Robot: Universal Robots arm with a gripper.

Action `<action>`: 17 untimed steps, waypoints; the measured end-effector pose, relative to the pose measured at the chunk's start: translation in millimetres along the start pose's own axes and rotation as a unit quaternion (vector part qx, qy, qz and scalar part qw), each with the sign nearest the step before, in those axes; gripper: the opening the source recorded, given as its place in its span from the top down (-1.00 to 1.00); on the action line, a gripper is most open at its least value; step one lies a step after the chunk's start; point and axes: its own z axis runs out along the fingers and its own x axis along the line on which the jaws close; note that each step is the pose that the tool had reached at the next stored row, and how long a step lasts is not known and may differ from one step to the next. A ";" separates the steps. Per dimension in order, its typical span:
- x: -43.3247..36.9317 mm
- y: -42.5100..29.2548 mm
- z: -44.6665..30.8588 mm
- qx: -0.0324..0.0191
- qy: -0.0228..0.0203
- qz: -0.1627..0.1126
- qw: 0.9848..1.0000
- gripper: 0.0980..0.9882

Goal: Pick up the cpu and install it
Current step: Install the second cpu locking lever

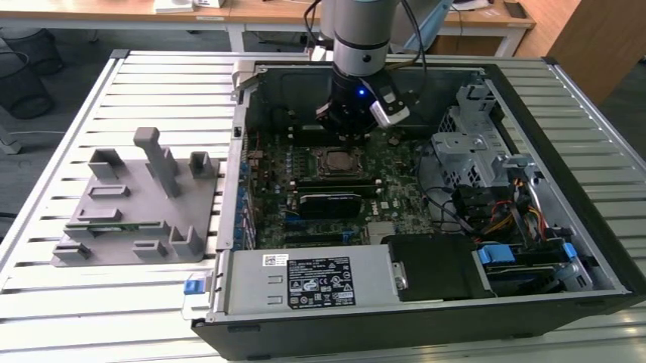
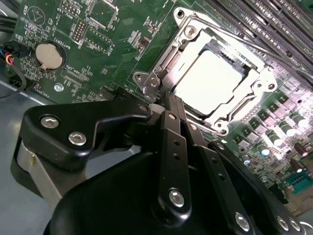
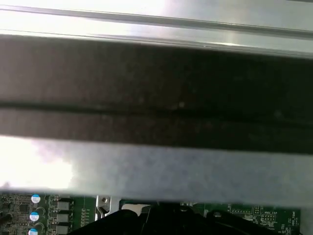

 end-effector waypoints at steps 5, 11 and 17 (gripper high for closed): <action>0.2 -4.8 -0.1 0.000 0.000 0.000 1.000 0.98; 0.2 -5.9 -6.7 0.000 0.000 0.000 1.000 0.98; -0.6 -5.2 -31.9 0.000 0.000 0.000 1.000 0.98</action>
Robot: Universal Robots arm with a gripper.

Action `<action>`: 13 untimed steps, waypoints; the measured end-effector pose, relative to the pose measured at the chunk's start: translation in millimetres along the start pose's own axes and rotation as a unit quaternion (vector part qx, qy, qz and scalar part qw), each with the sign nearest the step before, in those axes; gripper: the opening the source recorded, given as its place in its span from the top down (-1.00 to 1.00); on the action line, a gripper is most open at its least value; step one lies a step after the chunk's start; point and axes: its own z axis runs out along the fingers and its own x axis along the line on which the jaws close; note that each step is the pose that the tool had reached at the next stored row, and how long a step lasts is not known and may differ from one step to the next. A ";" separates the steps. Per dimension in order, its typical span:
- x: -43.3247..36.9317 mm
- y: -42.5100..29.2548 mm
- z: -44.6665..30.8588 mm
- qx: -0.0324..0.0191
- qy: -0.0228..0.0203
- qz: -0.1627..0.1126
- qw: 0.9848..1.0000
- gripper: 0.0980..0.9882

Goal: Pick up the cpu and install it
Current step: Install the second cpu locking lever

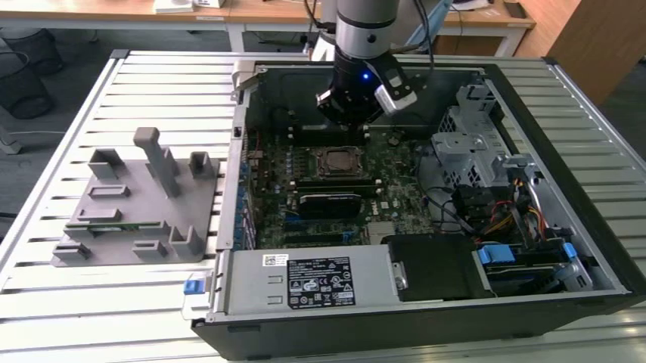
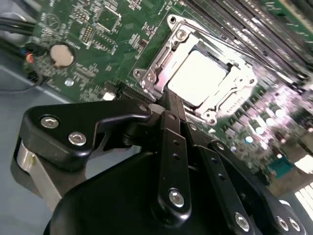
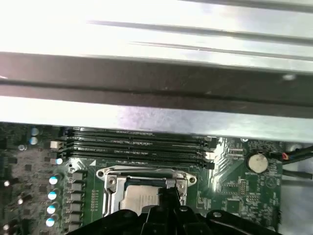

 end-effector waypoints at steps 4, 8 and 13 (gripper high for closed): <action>0.2 -4.8 -1.6 0.000 0.000 0.000 1.000 0.98; 1.0 -18.5 -1.9 0.000 0.000 0.000 1.000 0.98; 1.9 -34.7 -2.5 0.000 0.000 0.000 1.000 0.98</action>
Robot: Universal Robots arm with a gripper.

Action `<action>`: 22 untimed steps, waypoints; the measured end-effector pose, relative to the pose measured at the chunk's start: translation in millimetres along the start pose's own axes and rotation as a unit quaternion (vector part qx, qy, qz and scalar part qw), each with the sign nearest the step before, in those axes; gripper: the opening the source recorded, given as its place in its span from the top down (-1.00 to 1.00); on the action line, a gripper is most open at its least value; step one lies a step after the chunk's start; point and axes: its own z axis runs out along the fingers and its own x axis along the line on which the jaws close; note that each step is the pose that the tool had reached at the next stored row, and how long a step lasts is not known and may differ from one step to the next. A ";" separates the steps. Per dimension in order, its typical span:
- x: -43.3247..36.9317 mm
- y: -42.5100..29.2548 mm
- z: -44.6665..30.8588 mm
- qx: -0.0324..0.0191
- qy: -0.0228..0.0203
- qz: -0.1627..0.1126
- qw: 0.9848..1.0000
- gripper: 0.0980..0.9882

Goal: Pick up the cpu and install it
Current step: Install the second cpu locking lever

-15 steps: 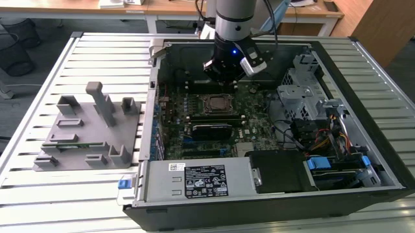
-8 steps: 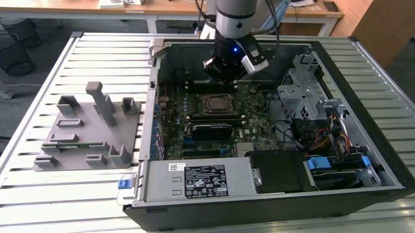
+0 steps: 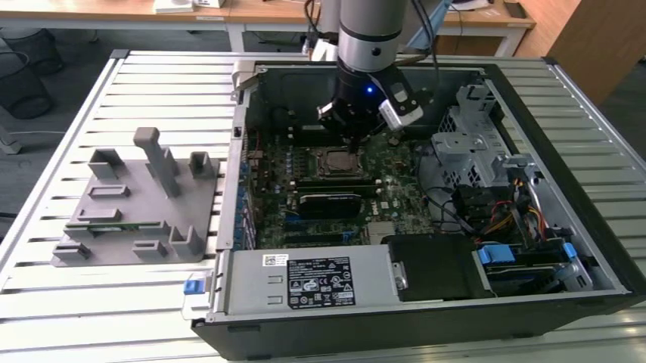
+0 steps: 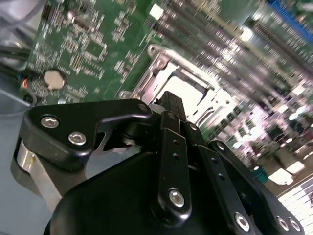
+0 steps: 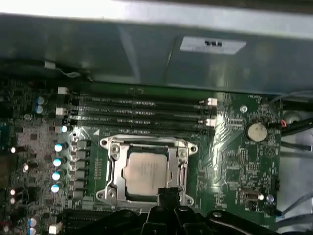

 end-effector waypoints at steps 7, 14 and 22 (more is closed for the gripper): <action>-2.7 -11.6 -0.2 -0.001 0.013 0.000 1.000 0.98; -2.2 -19.9 0.7 -0.002 0.013 0.000 1.000 0.98; 1.7 -28.8 3.6 -0.002 0.013 0.000 1.000 0.98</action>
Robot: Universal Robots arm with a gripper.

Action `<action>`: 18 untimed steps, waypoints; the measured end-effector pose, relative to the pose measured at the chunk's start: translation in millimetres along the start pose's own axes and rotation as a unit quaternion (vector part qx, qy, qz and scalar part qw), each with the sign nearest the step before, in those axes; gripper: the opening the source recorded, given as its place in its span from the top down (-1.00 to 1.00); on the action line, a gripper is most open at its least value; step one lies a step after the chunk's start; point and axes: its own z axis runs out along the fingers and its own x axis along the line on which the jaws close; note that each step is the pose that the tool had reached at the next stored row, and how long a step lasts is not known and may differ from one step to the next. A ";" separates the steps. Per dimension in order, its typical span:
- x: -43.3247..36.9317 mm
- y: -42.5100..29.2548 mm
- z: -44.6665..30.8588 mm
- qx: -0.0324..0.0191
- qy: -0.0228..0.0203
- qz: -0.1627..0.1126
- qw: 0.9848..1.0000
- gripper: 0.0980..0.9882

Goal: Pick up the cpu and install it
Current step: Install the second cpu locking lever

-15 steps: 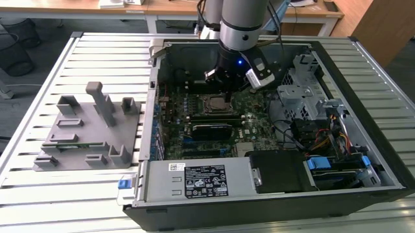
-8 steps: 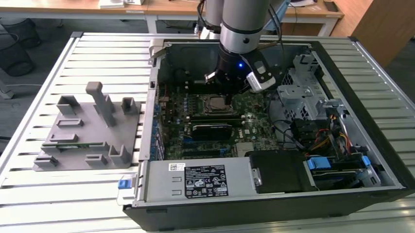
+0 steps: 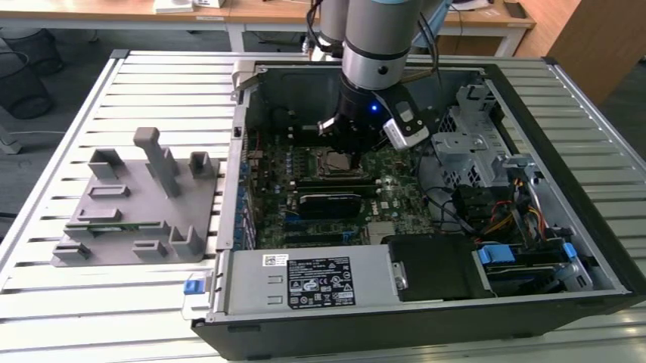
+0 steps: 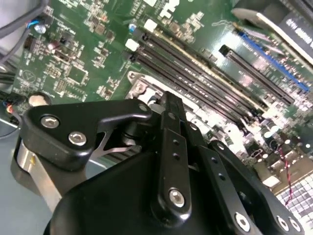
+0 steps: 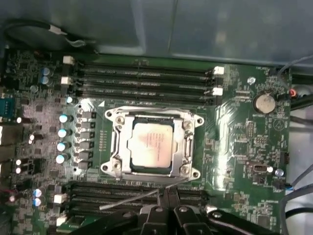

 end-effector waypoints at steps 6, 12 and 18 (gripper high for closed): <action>21.3 -1.3 1.1 0.000 0.000 0.000 1.000 0.98; 38.0 -1.4 3.1 0.000 0.000 0.000 1.000 0.98; 38.1 -1.7 11.9 -0.001 0.001 0.000 1.000 0.98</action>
